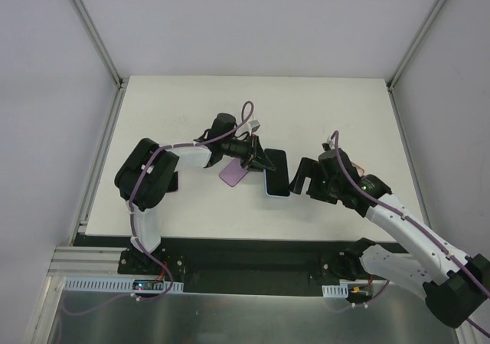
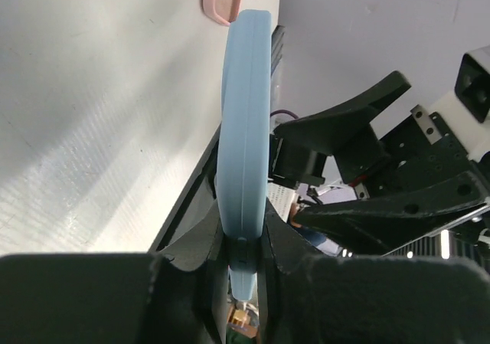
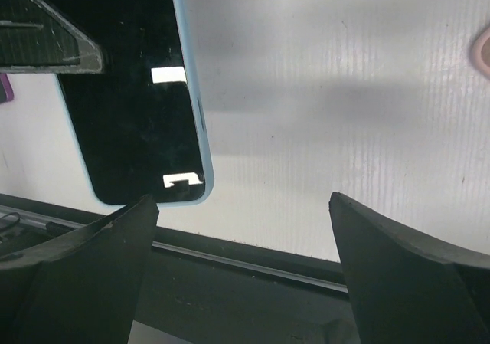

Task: Take the phone out of the phone case
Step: Pick up the phone at the center of the board.

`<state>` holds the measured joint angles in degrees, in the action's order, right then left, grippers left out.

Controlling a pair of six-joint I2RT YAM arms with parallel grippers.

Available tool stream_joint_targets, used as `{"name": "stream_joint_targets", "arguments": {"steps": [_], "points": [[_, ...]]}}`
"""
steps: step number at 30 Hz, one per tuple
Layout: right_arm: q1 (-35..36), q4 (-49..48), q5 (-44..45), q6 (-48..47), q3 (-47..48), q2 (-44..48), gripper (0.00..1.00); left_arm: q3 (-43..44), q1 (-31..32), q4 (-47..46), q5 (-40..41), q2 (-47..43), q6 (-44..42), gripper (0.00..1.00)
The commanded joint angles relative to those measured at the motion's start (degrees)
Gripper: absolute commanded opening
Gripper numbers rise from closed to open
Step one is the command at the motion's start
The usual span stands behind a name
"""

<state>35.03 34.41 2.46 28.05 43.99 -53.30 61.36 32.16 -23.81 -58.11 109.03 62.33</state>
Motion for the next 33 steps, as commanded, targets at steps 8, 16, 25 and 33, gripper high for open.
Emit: {"name": "stream_joint_targets", "arguments": {"steps": [8, 16, 25, 33], "points": [[2.9, 3.6, 8.3, 1.4, -0.3, -3.7, 0.96, -0.5, -0.3, -11.3, -3.7, -4.9, 6.7, 0.00], [4.7, 8.1, 14.3, 1.2, 2.3, -9.4, 0.95, -1.2, -0.3, -11.1, -3.4, -6.4, 6.7, 0.00], [5.8, 0.6, 10.7, 2.4, -0.7, -13.1, 0.95, -1.4, -0.5, -11.3, -3.4, -8.8, 7.6, 0.00], [5.7, -12.8, 6.2, 4.6, -7.1, -14.9, 0.95, -3.4, -0.4, -17.1, -4.0, -10.7, 13.1, 0.00]]}}
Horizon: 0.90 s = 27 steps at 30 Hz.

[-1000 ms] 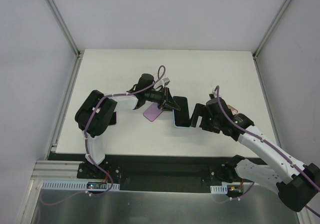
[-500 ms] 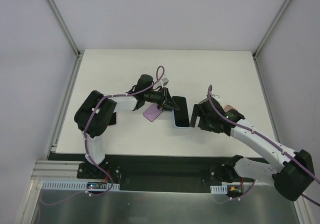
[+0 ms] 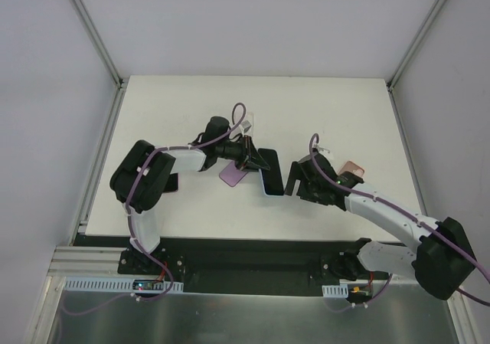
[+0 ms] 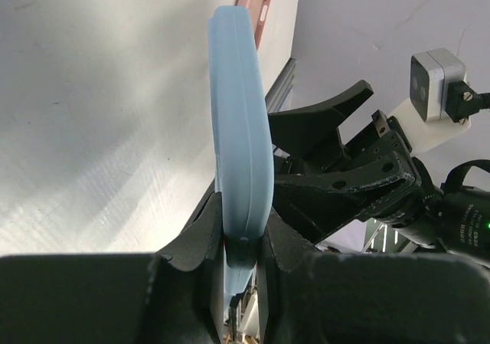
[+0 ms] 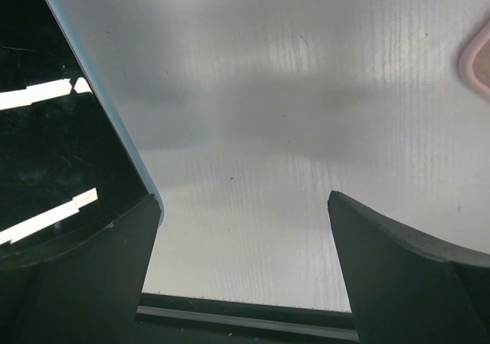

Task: Take the phone out of the phone case
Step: Pick up the phone at the center of the board.

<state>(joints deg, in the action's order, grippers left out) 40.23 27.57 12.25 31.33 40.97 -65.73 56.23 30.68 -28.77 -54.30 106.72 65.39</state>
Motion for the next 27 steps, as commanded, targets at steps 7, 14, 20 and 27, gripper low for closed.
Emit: {"name": "stream_joint_targets", "arguments": {"steps": [7, 14, 20, 27], "points": [[-0.6, -12.6, -6.0, 2.1, -6.7, -2.2, 0.94, 0.0, 0.9, -17.9, -7.9, -11.4, 14.9, 0.00], [-0.9, -9.4, -3.8, 0.8, -5.6, -2.4, 0.93, -0.7, -1.0, -19.2, -7.0, -14.7, 17.9, 0.00], [-0.8, -3.5, -2.4, -3.4, -2.8, -3.0, 0.91, -0.9, -2.1, -18.1, -6.7, -17.2, 17.1, 0.00], [-0.4, 1.2, -1.5, -5.2, -0.9, 0.9, 0.92, 0.0, -3.0, -12.9, -7.0, -19.3, 12.6, 0.00]]}}
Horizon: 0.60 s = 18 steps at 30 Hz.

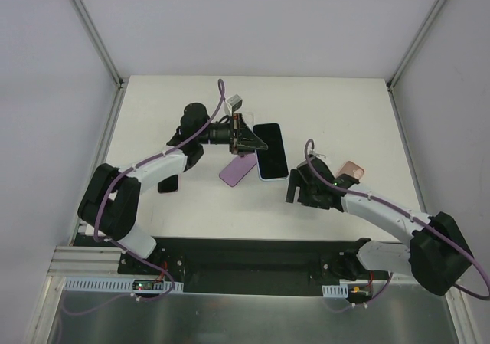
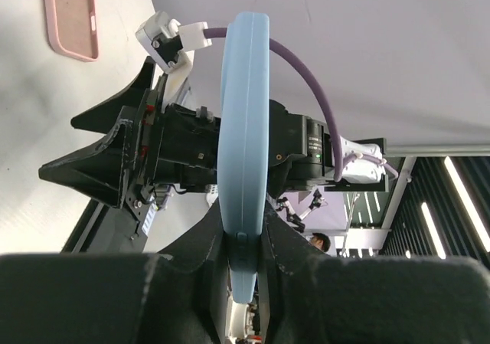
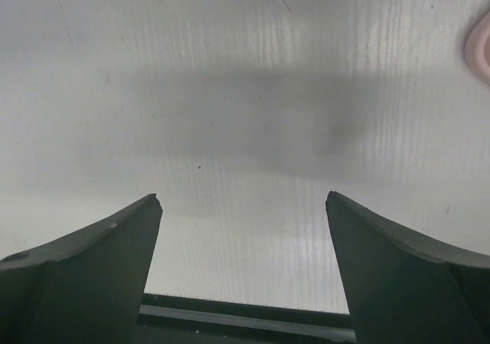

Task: Take the phone out of the phone case
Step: Pick up the phone at the center of the board.

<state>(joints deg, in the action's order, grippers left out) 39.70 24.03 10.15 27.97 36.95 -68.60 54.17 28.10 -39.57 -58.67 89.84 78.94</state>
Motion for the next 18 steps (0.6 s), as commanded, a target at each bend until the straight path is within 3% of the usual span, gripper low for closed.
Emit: {"name": "stream_joint_targets", "arguments": {"steps": [1, 10, 18], "points": [[-0.1, 5.7, 0.8, -1.8, 3.9, 5.8, 0.92, 2.1, -0.7, -0.4, -2.6, -2.7, -1.6, 0.00], [-3.2, 12.1, -0.2, -2.5, 11.9, 19.3, 0.92, 1.5, -2.1, 2.7, -4.1, -3.1, -5.7, 0.00], [-4.5, 2.2, -8.9, 6.9, 8.6, 23.3, 0.93, 1.8, -2.1, 0.1, -4.9, -2.7, -4.0, 0.00]]}}
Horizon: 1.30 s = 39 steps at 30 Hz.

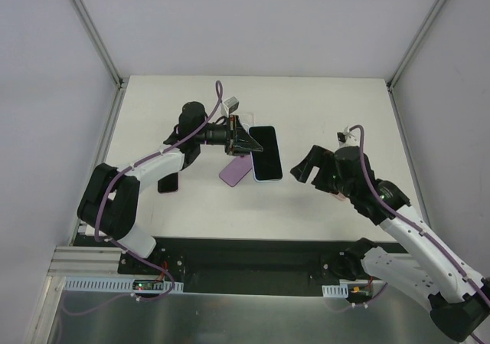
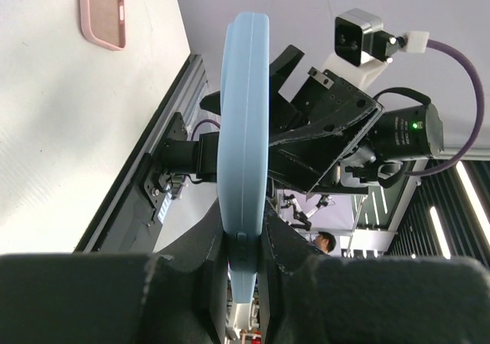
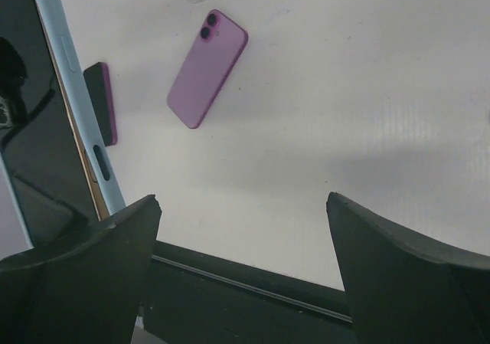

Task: Take the phone out of the phone case
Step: Pick up the phone at the center of the board, then remove the phone case from the phone.

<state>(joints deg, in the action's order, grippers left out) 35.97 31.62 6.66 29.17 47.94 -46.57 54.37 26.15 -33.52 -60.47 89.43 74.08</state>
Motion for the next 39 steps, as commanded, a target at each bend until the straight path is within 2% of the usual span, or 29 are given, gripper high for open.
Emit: {"name": "stream_joint_targets", "arguments": {"steps": [1, 10, 17, 39], "points": [[-0.8, -6.7, -5.8, 6.5, -2.9, 1.4, 0.93, 1.4, -0.2, -6.7, -3.2, -2.3, 1.3, 0.00], [-2.0, -8.7, -11.3, 7.3, -3.8, 3.2, 0.93, 1.0, -0.2, -8.0, -3.5, -1.6, 2.5, 0.00], [-2.5, -8.6, -11.1, 6.7, -3.8, 6.0, 0.92, 1.2, -0.2, -8.4, -3.3, -1.1, 2.7, 0.00], [-2.4, -13.8, -17.6, 5.5, -5.9, 0.2, 0.92, 1.7, -0.2, -11.0, -3.5, -0.7, 5.1, 0.00]]}}
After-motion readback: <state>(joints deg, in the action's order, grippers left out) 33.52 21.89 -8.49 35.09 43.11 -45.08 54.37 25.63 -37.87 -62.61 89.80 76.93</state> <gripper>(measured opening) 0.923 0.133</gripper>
